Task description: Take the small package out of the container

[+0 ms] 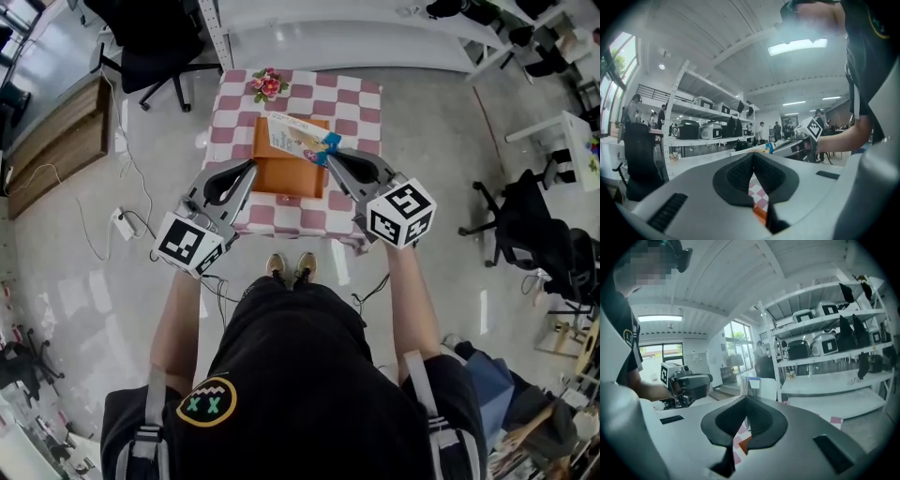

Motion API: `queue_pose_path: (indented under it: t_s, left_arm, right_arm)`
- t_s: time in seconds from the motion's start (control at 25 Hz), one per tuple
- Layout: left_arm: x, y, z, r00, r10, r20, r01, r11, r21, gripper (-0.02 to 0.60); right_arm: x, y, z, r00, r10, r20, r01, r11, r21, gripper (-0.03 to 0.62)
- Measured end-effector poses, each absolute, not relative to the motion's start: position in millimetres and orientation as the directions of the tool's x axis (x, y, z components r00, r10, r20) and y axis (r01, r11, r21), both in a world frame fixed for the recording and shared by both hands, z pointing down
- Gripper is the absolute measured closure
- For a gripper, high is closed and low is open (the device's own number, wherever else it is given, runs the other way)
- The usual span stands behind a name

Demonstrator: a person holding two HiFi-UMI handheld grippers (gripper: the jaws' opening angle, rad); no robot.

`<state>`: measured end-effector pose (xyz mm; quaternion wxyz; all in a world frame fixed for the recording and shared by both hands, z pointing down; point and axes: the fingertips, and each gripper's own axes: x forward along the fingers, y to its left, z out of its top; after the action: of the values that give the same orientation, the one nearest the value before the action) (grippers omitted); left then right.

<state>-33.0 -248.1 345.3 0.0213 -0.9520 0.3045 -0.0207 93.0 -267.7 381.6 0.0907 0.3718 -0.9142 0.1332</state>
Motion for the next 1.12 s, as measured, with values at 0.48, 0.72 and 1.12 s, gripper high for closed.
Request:
queue_pose_path:
  t_s: [0.48,0.72,1.12]
  left_arm:
    - [-34,-244,337,0.820,-0.572,0.019,-0.570,-0.819,-0.072,0.565]
    - [-34,-246,335,0.823,-0.568,0.019,-0.565,-0.822,-0.073,0.565]
    - [-30,-249,337,0.833,-0.552,0.029,-0.549,-0.832,-0.076,0.565]
  right_arm:
    - [91,-234,331,-0.677,-0.729,0.101,-0.719,0.685,0.116,0.571]
    - [91,-221,334,-0.663,-0.744,0.075,-0.727,0.665,0.171,0.571]
    - [82,-218,322,-0.666,-0.746,0.019,-0.730,0.656,0.188,0.572]
